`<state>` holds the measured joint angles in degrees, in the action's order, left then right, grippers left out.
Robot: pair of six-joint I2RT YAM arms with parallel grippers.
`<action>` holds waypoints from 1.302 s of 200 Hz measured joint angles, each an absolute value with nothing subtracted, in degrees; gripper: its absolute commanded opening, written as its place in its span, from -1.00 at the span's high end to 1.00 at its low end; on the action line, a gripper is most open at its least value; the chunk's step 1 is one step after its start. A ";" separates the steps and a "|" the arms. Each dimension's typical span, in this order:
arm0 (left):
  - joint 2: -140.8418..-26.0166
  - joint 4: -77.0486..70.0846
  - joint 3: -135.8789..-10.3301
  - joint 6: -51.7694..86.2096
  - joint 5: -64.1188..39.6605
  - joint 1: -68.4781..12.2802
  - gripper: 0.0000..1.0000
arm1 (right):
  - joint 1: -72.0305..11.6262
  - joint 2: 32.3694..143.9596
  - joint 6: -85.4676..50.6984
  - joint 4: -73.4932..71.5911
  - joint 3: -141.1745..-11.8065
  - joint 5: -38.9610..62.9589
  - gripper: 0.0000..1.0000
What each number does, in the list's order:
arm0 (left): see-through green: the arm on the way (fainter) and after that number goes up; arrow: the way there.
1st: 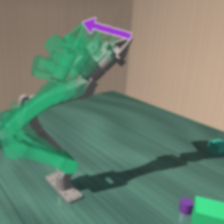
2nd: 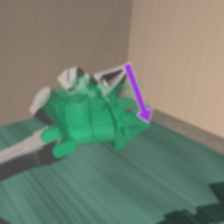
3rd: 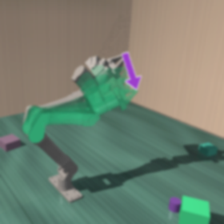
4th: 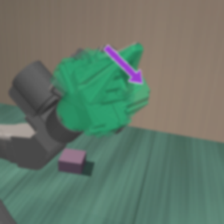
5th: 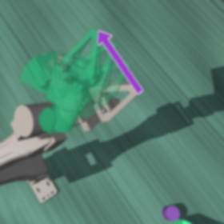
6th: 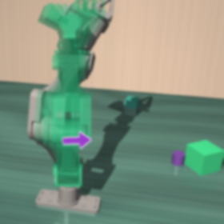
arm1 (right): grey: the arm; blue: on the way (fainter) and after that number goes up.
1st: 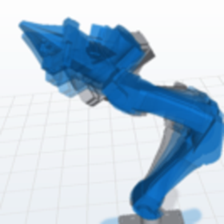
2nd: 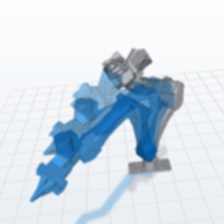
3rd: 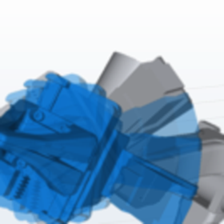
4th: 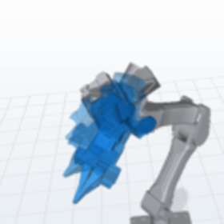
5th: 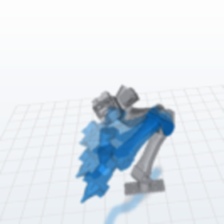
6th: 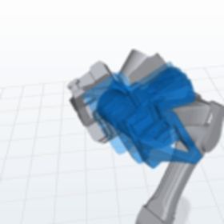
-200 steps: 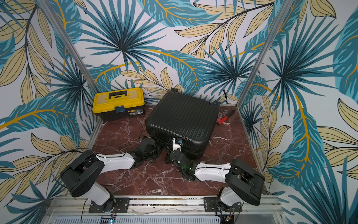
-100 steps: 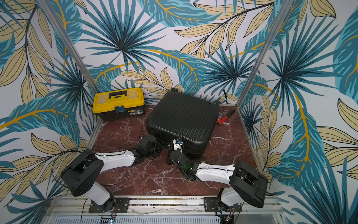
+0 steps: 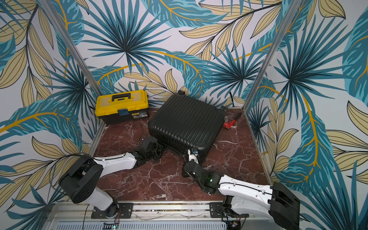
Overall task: Open the suitcase zippers
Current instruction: Unzip the zipper on the suitcase.
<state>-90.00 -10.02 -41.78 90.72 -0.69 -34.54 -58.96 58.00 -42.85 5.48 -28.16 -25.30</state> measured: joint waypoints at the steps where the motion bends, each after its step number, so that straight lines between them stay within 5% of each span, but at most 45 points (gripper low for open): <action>1: -90.00 -10.02 -41.78 90.70 -0.64 -34.52 0.76 | -59.02 57.65 -42.92 5.98 -28.16 -25.32 1.00; 57: -86.46 -4.29 -41.06 88.03 1.74 -27.88 0.90 | -60.18 39.77 -47.13 19.79 -24.36 -27.73 1.00; 108: -84.05 0.71 -40.84 83.35 0.45 -26.37 1.00 | -58.22 40.58 -44.10 19.11 -24.21 -32.56 1.00; 197: -84.71 4.71 -43.03 77.30 -1.69 -25.02 1.00 | -32.34 57.01 -28.93 -2.20 -25.74 -32.88 1.00; 260: -84.73 8.38 -44.53 73.73 -1.67 -24.58 1.00 | -11.70 74.89 -27.16 -22.85 -31.35 -21.47 1.00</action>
<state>-84.73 8.38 -44.53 73.73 -1.67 -24.58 -11.70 74.89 -27.16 -22.85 -31.35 -21.47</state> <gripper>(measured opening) 0.139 0.050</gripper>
